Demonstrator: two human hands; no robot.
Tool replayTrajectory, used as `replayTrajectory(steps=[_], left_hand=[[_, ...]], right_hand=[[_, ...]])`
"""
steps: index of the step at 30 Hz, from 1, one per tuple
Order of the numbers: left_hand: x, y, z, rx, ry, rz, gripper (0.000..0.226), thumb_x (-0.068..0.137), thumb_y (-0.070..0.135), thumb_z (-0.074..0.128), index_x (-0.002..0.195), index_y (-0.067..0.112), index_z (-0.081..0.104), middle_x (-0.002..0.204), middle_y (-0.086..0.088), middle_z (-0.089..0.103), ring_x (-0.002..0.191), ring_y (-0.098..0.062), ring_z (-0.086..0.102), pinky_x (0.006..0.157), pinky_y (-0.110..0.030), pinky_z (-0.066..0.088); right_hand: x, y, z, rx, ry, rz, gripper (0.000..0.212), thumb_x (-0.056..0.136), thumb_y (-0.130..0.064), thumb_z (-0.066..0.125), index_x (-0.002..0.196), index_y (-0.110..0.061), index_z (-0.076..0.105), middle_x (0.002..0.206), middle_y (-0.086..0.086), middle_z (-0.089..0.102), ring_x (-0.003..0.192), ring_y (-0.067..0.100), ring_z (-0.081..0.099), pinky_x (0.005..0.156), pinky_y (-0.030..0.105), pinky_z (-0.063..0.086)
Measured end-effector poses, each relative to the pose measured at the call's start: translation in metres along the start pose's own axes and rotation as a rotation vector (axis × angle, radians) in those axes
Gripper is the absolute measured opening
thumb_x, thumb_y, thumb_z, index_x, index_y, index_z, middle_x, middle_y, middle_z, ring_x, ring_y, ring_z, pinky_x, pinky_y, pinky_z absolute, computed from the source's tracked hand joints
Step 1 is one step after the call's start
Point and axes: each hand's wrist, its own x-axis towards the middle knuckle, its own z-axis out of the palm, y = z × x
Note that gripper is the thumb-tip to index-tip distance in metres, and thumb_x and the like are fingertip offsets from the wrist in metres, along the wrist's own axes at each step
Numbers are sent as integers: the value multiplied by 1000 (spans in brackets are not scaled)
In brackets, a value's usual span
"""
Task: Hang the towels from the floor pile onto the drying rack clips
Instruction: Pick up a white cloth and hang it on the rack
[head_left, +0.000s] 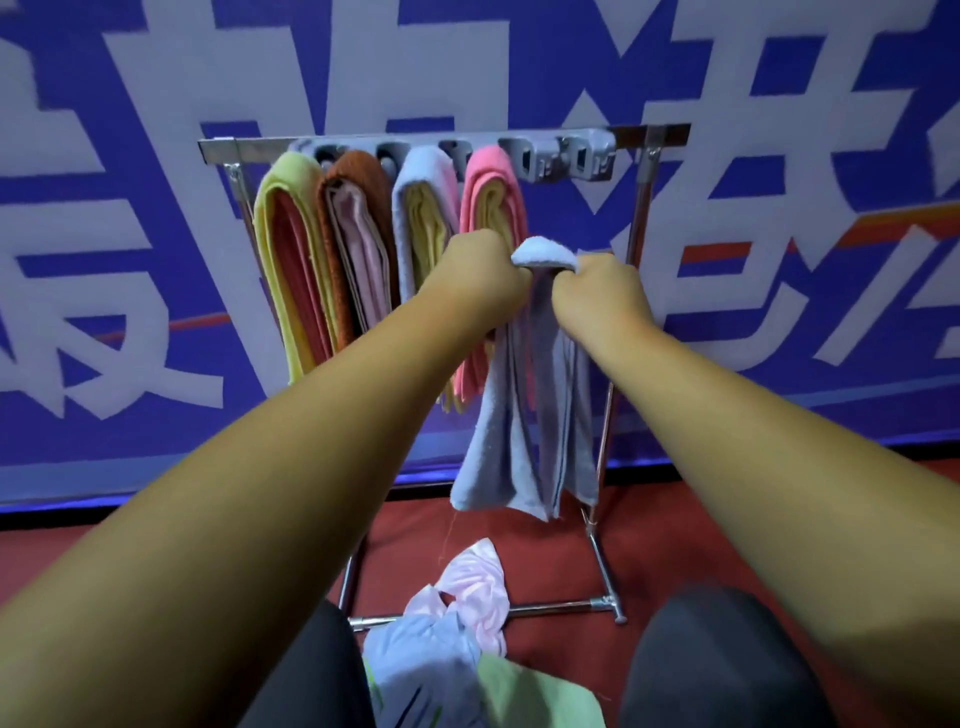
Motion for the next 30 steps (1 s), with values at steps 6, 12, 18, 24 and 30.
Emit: replayTrajectory(steps=[6, 12, 18, 24, 30], left_hand=[[38, 36, -10, 49, -73, 35, 21, 105, 22, 52, 103, 7, 67, 105, -18, 71, 97, -36, 71, 88, -46, 60], [80, 56, -12, 56, 142, 20, 20, 103, 21, 52, 102, 9, 68, 93, -10, 64, 89, -31, 64, 80, -38, 55], [125, 73, -31, 210, 35, -77, 17, 100, 12, 60, 87, 3, 56, 86, -7, 57, 81, -31, 63, 68, -38, 48], [143, 67, -19, 206, 80, -99, 22, 95, 5, 61, 78, 8, 49, 80, -8, 51, 84, -33, 64, 75, -41, 52], [141, 78, -17, 291, -214, -220, 49, 107, 35, 50, 150, 11, 51, 146, -20, 54, 128, -50, 56, 87, -61, 53]], right_hand=[[48, -10, -36, -43, 72, -42, 31, 97, -15, 47, 111, -11, 74, 104, 14, 70, 87, 33, 63, 72, 36, 54], [96, -17, -50, -129, 113, -88, 34, 95, -13, 46, 116, -11, 72, 109, 17, 69, 88, 36, 62, 73, 39, 55], [135, -22, -44, -196, 121, -142, 42, 98, -14, 47, 137, -15, 63, 100, 16, 67, 86, 37, 65, 68, 41, 56], [157, -25, -22, -259, 82, -111, 35, 99, -17, 49, 131, -13, 63, 105, 15, 63, 78, 31, 58, 59, 34, 42], [159, -7, -3, -226, 25, -97, 26, 93, -16, 52, 109, -7, 71, 109, 18, 66, 81, 37, 62, 63, 36, 49]])
